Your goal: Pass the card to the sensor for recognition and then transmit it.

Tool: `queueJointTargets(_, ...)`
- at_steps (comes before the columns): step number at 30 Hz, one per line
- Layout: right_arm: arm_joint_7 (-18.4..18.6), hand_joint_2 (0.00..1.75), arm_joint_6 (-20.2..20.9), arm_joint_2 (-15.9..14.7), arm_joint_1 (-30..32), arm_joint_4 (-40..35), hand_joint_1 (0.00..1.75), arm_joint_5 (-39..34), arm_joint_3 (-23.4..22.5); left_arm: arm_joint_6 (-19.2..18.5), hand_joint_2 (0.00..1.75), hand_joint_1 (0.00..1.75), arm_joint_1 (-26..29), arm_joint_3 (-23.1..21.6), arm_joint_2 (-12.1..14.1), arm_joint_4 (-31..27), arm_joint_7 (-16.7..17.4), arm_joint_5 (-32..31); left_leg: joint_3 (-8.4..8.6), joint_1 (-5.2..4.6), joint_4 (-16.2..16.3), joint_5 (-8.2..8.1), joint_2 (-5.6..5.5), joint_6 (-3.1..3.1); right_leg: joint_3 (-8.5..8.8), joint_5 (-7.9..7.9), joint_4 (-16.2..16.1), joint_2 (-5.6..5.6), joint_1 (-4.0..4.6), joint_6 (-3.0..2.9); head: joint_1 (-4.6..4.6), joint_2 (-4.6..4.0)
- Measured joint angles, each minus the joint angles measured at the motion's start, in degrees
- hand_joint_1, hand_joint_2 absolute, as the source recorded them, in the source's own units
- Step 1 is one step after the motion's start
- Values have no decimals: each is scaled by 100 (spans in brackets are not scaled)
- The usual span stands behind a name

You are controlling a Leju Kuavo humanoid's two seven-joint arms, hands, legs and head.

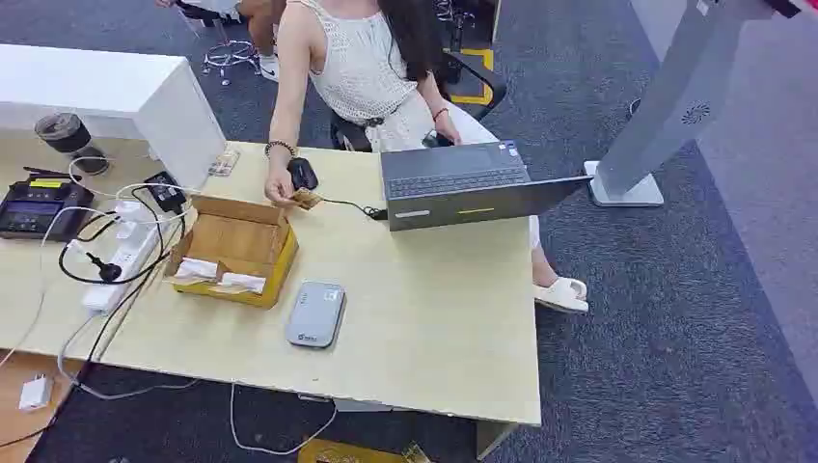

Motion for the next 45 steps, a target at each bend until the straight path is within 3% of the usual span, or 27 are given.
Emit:
queueJointTargets(13,-114,175,-105,144,-167,33,0,509,-524,265,175,0,510,-1045,-299,-2535,-413,341,4,0,1,2,0,2,2,4,0,0,0,1,0,0)
queueJointTargets(19,-111,175,-114,203,-264,87,0,793,-634,917,175,0,411,-1603,-190,-3228,-489,-177,8,0,1,5,3,-1,1,7,0,3,0,0,-2,0)
queueJointTargets(34,9,175,-116,337,-467,197,0,1219,-645,2187,175,0,-656,-2858,582,-3306,319,-2396,9,1,2,15,18,-9,-3,22,4,18,1,-7,-2,0)
queueJointTargets(45,131,175,-120,442,-575,288,0,1510,-645,2850,175,0,-1755,-3782,1244,-2801,1042,-3936,7,1,2,25,23,-5,-6,33,5,23,1,-7,0,0)
